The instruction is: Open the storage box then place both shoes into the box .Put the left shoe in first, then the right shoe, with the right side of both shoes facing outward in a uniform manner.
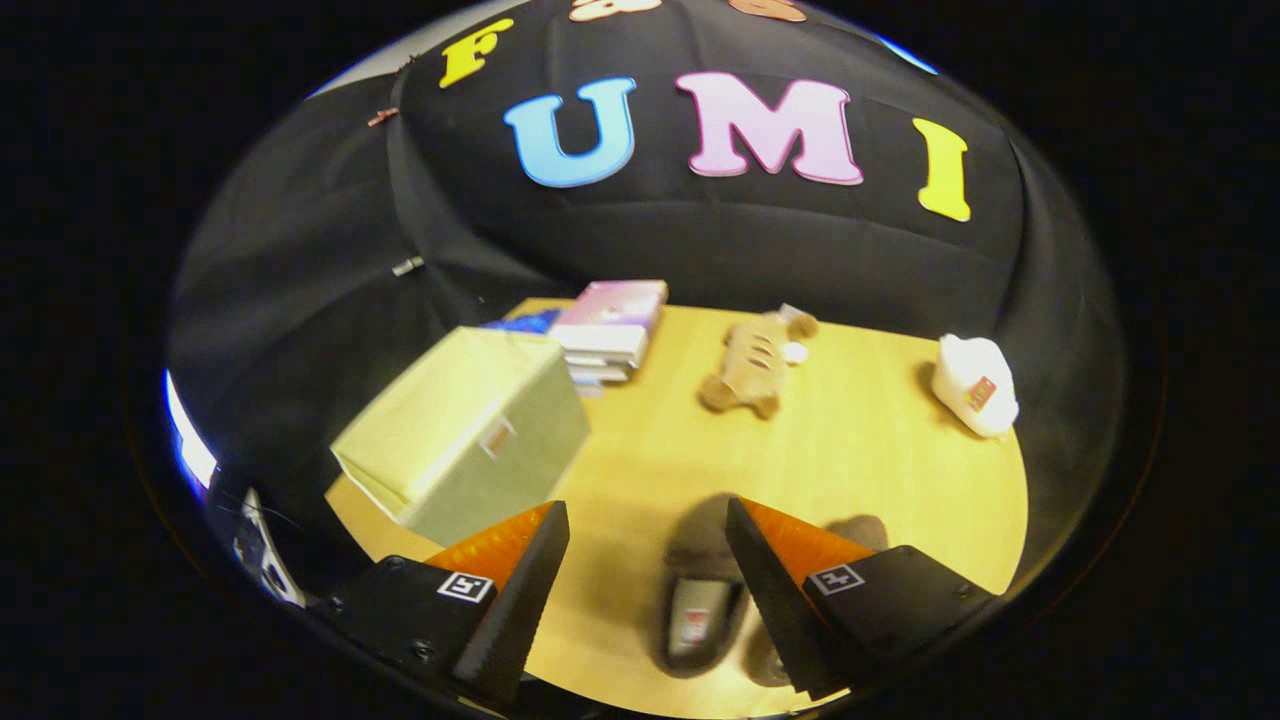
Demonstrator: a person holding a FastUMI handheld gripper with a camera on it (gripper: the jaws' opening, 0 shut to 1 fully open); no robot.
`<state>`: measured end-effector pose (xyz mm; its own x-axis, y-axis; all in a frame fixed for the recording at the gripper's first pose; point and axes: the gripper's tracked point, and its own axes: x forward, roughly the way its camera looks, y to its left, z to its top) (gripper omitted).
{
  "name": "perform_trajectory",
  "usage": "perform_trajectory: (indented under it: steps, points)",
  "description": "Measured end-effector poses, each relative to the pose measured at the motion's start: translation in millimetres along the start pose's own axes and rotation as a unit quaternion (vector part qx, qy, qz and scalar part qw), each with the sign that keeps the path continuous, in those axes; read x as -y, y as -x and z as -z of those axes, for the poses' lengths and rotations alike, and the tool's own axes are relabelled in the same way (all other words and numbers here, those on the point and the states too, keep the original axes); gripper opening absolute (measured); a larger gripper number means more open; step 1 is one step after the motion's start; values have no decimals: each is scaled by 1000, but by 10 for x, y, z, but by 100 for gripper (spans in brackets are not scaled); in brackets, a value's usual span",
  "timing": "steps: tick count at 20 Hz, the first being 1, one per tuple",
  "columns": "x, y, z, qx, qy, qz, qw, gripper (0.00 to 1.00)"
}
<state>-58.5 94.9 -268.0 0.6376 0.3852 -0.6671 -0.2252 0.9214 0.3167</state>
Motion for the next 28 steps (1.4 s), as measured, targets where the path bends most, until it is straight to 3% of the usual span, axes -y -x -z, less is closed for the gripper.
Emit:
perform_trajectory:
  steps: [6,14,17,19,22,25,28]
  points:
    - [466,-344,760,-89,8,42,995,95]
    - [560,-934,986,-124,9,65,990,79]
    - [563,-1011,964,-123,-9,78,989,50]
    - [728,-989,951,-119,-9,111,987,36]
    - [729,-915,919,-119,-41,114,986,6]
    - [767,-733,767,-100,-31,123,987,5]
    - [642,-510,508,-78,-49,105,990,5]
